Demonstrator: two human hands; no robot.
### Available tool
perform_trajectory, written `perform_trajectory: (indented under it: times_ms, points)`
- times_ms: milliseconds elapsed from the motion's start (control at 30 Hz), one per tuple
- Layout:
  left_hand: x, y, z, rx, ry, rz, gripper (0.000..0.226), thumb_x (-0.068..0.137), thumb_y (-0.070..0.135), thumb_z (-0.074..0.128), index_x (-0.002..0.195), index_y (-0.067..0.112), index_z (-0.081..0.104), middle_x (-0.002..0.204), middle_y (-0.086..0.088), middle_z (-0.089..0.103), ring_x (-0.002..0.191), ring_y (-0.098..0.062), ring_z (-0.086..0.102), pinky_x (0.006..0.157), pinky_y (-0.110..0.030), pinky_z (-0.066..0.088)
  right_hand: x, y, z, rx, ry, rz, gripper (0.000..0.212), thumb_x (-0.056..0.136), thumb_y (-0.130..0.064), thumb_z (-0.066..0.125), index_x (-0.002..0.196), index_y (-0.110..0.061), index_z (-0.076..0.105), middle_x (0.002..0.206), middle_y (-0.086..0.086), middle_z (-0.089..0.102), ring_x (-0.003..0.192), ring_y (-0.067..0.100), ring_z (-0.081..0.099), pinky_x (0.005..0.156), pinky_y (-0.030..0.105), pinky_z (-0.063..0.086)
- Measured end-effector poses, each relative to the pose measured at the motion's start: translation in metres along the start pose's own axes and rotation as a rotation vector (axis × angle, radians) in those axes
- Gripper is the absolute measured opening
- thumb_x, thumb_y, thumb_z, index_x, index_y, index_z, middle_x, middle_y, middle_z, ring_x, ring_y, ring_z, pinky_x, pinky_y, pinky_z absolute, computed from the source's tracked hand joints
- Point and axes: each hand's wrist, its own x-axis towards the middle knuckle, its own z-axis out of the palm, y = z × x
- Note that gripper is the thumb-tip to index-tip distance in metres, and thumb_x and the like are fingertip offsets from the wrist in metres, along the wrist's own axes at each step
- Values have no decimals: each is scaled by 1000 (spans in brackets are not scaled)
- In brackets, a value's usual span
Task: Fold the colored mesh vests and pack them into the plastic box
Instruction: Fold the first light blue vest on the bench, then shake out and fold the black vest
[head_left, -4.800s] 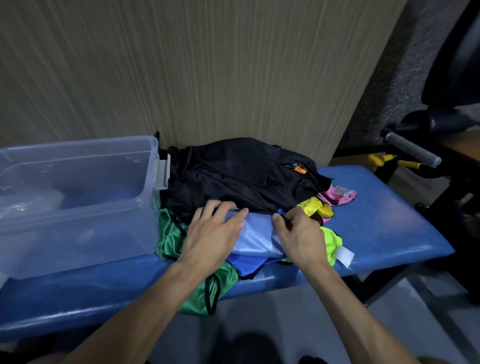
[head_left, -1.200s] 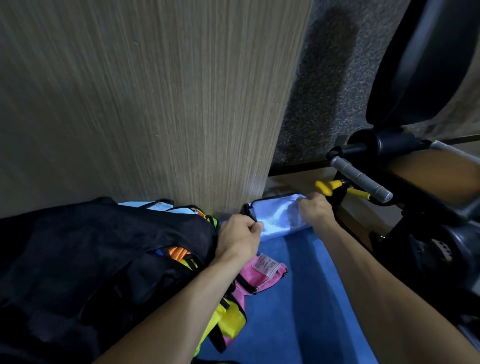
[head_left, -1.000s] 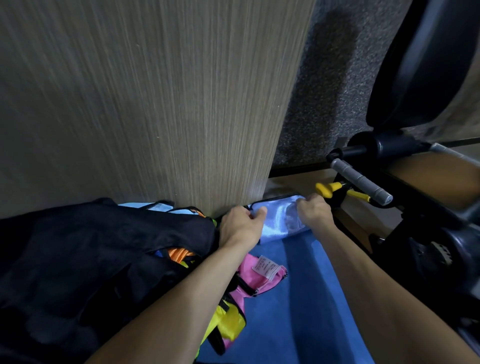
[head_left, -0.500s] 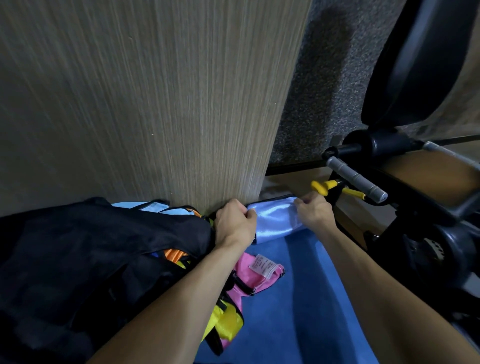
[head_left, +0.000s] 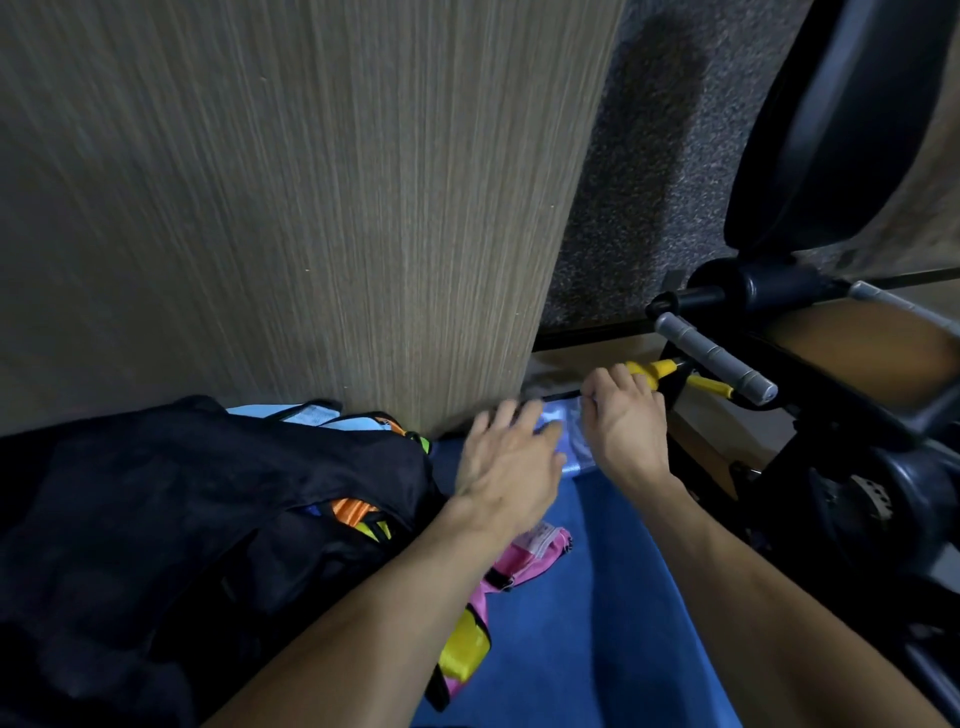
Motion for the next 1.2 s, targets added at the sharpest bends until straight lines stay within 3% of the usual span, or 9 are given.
perform_trajectory:
  times_ms: [200,367,500,600,700,867,1067,1133,1200]
  points:
    - [-3,-5,-23,-39,-240,-40,52,109,37,32,157,20,30,164,-2,29,149,-25,26,123,-45,18,-20,-1,-12,-77,-118,-151,46,98,-44,27,101,-20,66,99,2,62,97,30,60,82,44,36]
    - [-61,-16,-92,-213,-32,91,42,97,14,49,138,24,56,139,3,56,126,-25,51,105,-43,42,-45,-33,-51,169,-50,-140,39,100,-44,39,113,-20,67,110,3,65,102,31,60,85,44,44]
    - [-146,-65,-143,-158,178,58,17,93,30,54,106,30,65,105,10,62,100,-19,58,87,-41,50,-78,-94,-81,450,-47,-268,35,100,-45,43,104,-21,68,99,-1,66,97,26,62,85,45,49]
    - [-214,-115,-167,-106,257,-81,13,88,36,53,96,31,62,95,12,59,90,-16,56,80,-42,52,-110,-140,-102,572,-92,-341,23,95,-40,52,98,-22,67,93,-10,63,91,11,59,84,30,45]
    - [-275,-154,-175,-44,177,-216,26,84,45,60,107,32,62,104,12,57,93,-18,56,82,-43,53,-144,-176,-113,622,-204,-367,22,89,-34,60,105,-21,68,99,-8,65,95,8,60,90,24,46]
    - [-328,-164,-154,-45,-2,-264,73,80,68,65,143,33,52,140,13,44,126,-16,43,100,-38,46,-194,-222,-128,618,-329,-297,44,84,-44,64,121,-21,65,114,-7,61,106,11,59,98,36,49]
    - [-332,-138,-146,-94,412,-229,19,95,42,53,105,34,68,104,18,61,96,-15,57,80,-34,45,-245,-259,-124,518,-288,-224,96,68,-74,65,152,-37,36,142,-13,42,124,19,47,105,43,43]
    - [-337,-123,-157,-190,460,-167,15,97,36,52,106,32,64,100,16,65,93,-14,59,82,-39,48,-245,-267,-124,436,-257,-188,98,72,-64,74,155,-39,29,144,-12,40,124,20,44,103,45,42]
    - [-343,-115,-163,-307,458,-146,14,97,31,55,108,30,62,102,16,67,94,-10,61,85,-39,48,-243,-272,-124,362,-173,-229,73,81,-47,75,146,-41,42,134,-10,52,120,24,50,95,47,44]
